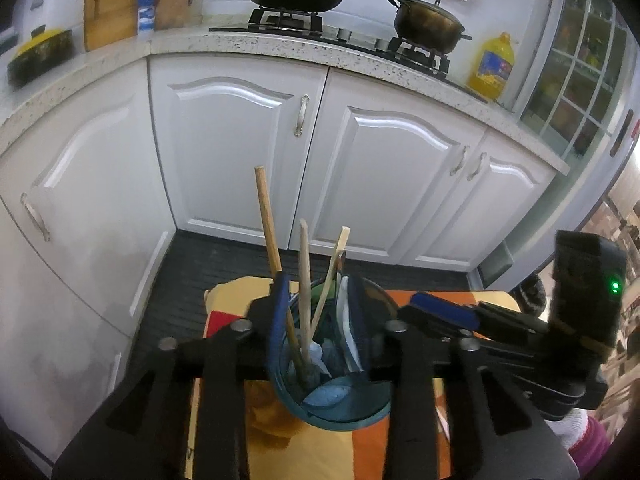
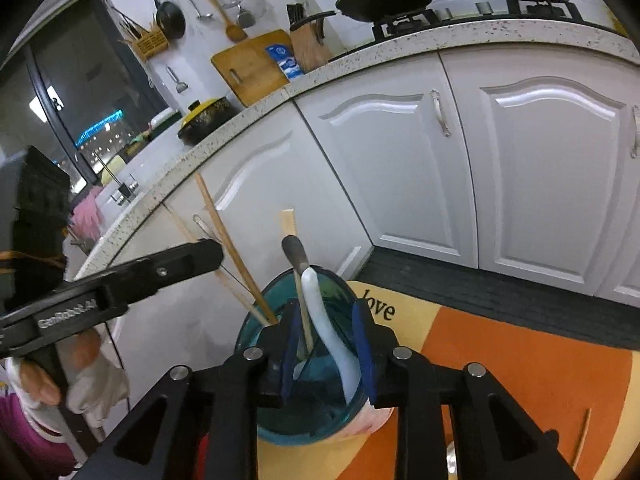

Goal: Organize utensils
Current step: 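Drop the chopstick into the cup with the left tool while the right tool drops the white spoon in, then move both open tools back over the remaining utensils on the cloth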

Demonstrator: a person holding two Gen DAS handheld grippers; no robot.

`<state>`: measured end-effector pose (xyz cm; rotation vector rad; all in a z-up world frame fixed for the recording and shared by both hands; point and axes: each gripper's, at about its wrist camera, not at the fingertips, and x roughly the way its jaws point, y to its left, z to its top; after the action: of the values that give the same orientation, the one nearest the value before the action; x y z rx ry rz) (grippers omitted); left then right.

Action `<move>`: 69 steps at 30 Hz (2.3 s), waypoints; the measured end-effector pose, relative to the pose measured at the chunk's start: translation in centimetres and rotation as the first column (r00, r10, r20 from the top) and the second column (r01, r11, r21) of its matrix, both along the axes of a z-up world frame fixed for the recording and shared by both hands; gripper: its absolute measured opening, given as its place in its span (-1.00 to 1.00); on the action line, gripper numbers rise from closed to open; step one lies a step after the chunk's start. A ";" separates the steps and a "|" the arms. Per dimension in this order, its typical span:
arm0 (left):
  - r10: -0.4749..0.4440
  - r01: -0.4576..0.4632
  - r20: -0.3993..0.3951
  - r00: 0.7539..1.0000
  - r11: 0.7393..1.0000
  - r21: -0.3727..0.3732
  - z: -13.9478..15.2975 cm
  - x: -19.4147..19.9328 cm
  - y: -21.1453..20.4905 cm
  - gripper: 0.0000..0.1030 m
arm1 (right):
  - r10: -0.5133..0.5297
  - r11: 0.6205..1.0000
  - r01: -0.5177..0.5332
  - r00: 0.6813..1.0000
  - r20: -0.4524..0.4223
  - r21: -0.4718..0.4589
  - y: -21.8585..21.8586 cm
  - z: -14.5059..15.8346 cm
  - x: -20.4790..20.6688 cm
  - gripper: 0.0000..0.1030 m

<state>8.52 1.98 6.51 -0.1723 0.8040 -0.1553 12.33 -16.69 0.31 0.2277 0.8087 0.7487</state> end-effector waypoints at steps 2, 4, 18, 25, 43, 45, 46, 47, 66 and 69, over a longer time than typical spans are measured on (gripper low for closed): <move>-0.001 0.001 -0.002 1.000 1.000 0.003 0.0 -0.3 -0.2 -0.36 | -0.004 1.000 0.004 1.000 0.008 0.006 -0.4 0.3 -0.7 -0.51; 0.001 -0.001 -0.003 1.000 1.000 0.009 -0.1 -0.6 -0.4 -0.27 | -0.006 1.000 0.007 1.000 0.018 -0.005 -0.7 0.6 -1.4 -0.51; 0.003 -0.006 0.030 1.000 0.997 0.077 -0.3 -3.2 -2.3 -0.15 | -0.041 0.995 0.045 0.998 0.048 -0.091 -1.5 1.1 -4.8 -0.40; -0.023 0.020 0.046 0.999 0.997 0.075 -0.3 -4.9 -3.9 -0.11 | -0.072 0.992 0.077 0.996 0.056 -0.097 -3.2 1.6 -6.8 -0.30; -0.151 0.153 -0.042 0.988 0.986 0.069 -4.7 -8.1 -10.4 0.02 | -0.262 0.952 0.255 0.965 -0.022 -0.167 -12.0 -1.7 -11.0 -0.18; -0.162 0.166 -0.056 0.985 0.984 0.064 -5.2 -8.3 -10.8 0.02 | -0.278 0.948 0.269 0.960 -0.031 -0.169 -12.8 -2.2 -11.5 -0.18; -0.165 0.169 -0.063 0.984 0.984 0.063 -5.6 -8.4 -10.9 0.02 | -0.286 0.946 0.276 0.958 -0.035 -0.171 -13.1 -2.5 -11.7 -0.18; -0.168 0.172 -0.070 0.983 0.983 0.060 -5.8 -8.5 -11.0 0.02 | -0.292 0.944 0.282 0.956 -0.038 -0.174 -13.4 -2.7 -11.9 -0.18; -0.219 0.220 -0.260 0.941 0.975 -0.026 -12.6 -8.9 -12.2 0.03 | -0.379 0.906 0.335 0.915 -0.139 -0.259 -17.2 -8.3 -12.8 -0.17; -0.222 0.223 -0.278 0.935 0.974 -0.029 -13.3 -8.9 -12.2 0.03 | -0.370 0.909 0.327 0.918 -0.140 -0.260 -17.0 -8.4 -12.6 -0.17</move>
<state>-0.39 -10.21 -6.79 -0.1000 1.1061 -0.3499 -0.23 -33.69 -8.10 0.2270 0.9935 0.2909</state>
